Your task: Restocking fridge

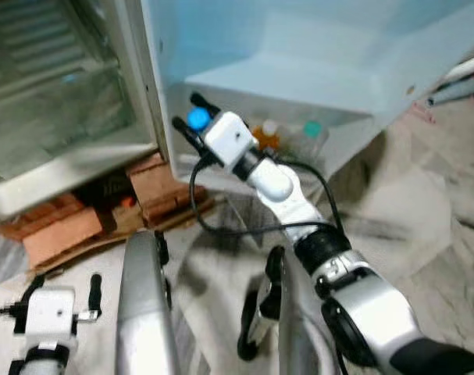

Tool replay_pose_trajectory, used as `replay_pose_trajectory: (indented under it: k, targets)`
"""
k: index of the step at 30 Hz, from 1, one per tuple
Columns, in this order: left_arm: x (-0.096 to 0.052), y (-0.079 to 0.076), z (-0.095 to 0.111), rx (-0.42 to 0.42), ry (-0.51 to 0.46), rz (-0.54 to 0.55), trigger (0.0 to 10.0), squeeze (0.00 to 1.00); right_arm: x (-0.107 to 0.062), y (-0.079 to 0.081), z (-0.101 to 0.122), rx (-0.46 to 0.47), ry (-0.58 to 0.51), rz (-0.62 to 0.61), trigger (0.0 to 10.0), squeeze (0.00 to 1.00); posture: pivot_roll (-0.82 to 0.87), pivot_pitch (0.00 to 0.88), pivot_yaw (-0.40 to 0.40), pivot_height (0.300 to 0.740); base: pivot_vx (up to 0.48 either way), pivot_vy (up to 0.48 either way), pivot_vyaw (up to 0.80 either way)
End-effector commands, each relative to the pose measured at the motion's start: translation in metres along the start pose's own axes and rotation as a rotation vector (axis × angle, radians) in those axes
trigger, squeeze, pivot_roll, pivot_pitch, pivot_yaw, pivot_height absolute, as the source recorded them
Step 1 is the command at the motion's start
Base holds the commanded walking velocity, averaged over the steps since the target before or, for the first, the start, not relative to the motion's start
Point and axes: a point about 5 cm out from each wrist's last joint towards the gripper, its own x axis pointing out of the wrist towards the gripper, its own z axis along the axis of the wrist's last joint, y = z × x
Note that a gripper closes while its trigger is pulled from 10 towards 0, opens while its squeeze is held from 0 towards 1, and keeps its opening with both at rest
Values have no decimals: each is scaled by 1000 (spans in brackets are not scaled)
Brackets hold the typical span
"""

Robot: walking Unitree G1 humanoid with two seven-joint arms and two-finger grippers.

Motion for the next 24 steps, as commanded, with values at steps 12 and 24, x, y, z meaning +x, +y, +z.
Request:
replay_pose_trajectory:
  k: [12, 24]
  targets:
    - [-28, 6, -4, 21, 94, 3, 10000, 0, -2, 17, -9, -345, -42, 57, 10000, 0, 297, 461, -139, 556, 0, 0, 0]
    - [-37, 11, -5, 33, 127, 9, 10000, 0, 1, -11, -14, -503, 12, -51, 10000, 0, 304, 478, -136, 556, 0, 0, 0]
